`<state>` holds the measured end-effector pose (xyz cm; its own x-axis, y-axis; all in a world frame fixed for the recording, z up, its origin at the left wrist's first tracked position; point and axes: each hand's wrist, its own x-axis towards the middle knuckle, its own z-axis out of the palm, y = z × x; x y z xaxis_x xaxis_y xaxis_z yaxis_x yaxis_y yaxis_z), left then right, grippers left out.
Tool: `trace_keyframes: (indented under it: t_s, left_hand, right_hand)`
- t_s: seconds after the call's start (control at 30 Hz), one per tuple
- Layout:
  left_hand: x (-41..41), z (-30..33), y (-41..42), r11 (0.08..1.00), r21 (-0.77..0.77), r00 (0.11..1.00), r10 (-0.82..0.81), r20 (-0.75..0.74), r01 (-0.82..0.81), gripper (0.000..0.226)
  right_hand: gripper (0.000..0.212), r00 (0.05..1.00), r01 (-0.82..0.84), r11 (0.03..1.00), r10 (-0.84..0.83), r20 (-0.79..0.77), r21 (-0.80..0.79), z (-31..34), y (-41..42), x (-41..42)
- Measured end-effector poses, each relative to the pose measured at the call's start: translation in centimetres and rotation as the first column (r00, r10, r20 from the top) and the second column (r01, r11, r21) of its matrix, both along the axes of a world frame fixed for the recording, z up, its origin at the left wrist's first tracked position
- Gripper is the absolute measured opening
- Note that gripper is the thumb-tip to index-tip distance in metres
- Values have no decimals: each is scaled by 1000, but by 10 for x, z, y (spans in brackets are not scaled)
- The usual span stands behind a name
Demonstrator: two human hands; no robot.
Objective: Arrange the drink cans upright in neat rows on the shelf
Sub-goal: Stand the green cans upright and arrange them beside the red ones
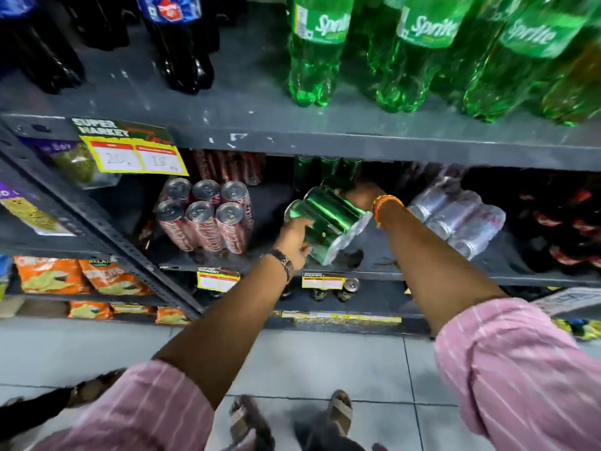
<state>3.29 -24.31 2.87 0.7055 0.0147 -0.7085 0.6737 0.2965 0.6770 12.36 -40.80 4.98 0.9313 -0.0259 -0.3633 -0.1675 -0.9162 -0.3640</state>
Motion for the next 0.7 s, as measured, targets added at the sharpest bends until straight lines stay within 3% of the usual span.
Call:
trace_keyframes:
  t_s: [0.07,0.1,0.27,0.43,0.6,0.7]
  left_hand:
    - [6,-4,-7,1000,11,1000,12,-5,-12,47]
    - [7,-5,-10,1000,21,1000,14,7,-14,47]
    - [7,-7,-22,991,119,995,54,89,-65,30]
    - [12,-6,-15,967,253,984,-7,176,-38,19]
    - [36,-16,-1,843,535,947,-214,241,54,46]
    - [35,-18,1,755,656,915,-269,302,5,46]
  right_hand:
    - [69,1000,0,999,0,-7,46,-6,-4,6]
    - [69,1000,-3,998,4,-16,63,-8,-6,8]
    - [70,996,65,987,-55,-68,144,-13,-14,17]
    - [69,993,116,943,-121,-4,311,-20,-28,13]
    - [80,971,165,898,-221,95,408,-24,-43,-3]
    - [64,941,180,882,-283,185,436,-27,-45,-26]
